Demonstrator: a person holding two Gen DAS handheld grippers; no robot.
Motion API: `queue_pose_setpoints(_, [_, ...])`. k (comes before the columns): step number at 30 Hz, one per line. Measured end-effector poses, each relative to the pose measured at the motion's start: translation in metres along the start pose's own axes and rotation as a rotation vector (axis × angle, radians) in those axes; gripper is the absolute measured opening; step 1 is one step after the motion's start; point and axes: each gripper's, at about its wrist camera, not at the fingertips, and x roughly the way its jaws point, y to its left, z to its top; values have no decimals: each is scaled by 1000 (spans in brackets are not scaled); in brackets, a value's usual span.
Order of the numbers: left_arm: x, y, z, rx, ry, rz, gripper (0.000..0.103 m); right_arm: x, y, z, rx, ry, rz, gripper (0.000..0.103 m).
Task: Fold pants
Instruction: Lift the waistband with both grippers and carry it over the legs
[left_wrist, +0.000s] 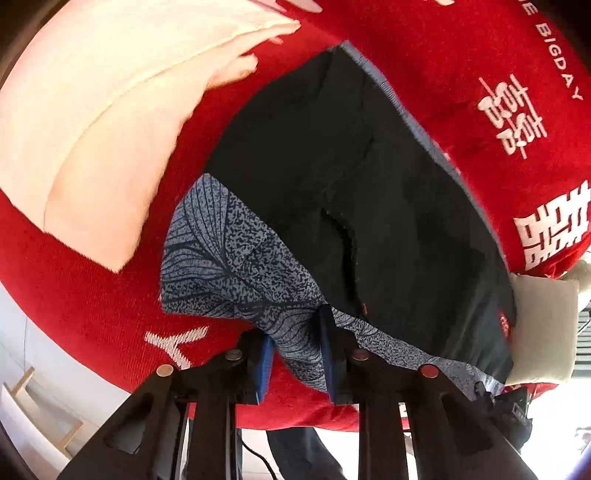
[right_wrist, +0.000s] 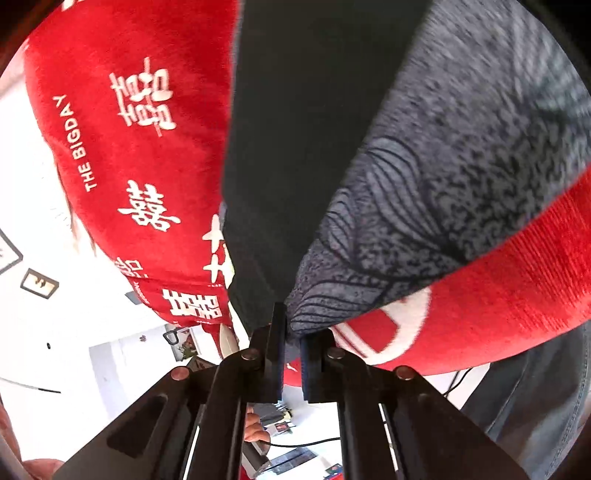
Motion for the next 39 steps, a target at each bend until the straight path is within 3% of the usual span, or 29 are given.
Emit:
queue_pose_setpoints(8, [-44,-44,32,61,-87,-29,24,-9,80,32,-169,21,-5,7])
queue_pose_setpoints(13, [-54,-91,93,97,-177,-33,24,6,131,88,-259,73,-10,7])
queue_pose_setpoints(19, [-21,-133,171,126,-235,32,24,56,176,180,-334,139,-72,7])
queue_pose_setpoints(25, [42,-151,228,140,-225,133,24,118,165,261,-341,207,-220,7])
queue_pose_setpoints(31, [86,-151,242,144,-202,243,25,149,138,286,-337,250,-338,11])
queue_pose_setpoints(32, [87,-151,242,146,-201,251,27,150,139,284,-344,253,-351,11])
queue_pose_setpoints(33, [86,-152,242,151,-203,268,45,150,143,282,-356,258,-359,14])
queue_pose_setpoints(34, [82,-154,240,158,-213,295,58,148,151,278,-382,258,-377,24])
queue_pose_setpoints(35, [74,-158,236,167,-239,325,80,145,158,274,-411,251,-398,43])
queue_pose_setpoints(37, [61,-162,231,194,-274,356,82,138,175,264,-483,226,-429,64])
queue_pose_setpoints(39, [55,-163,224,224,-280,355,82,133,194,249,-575,214,-472,64])
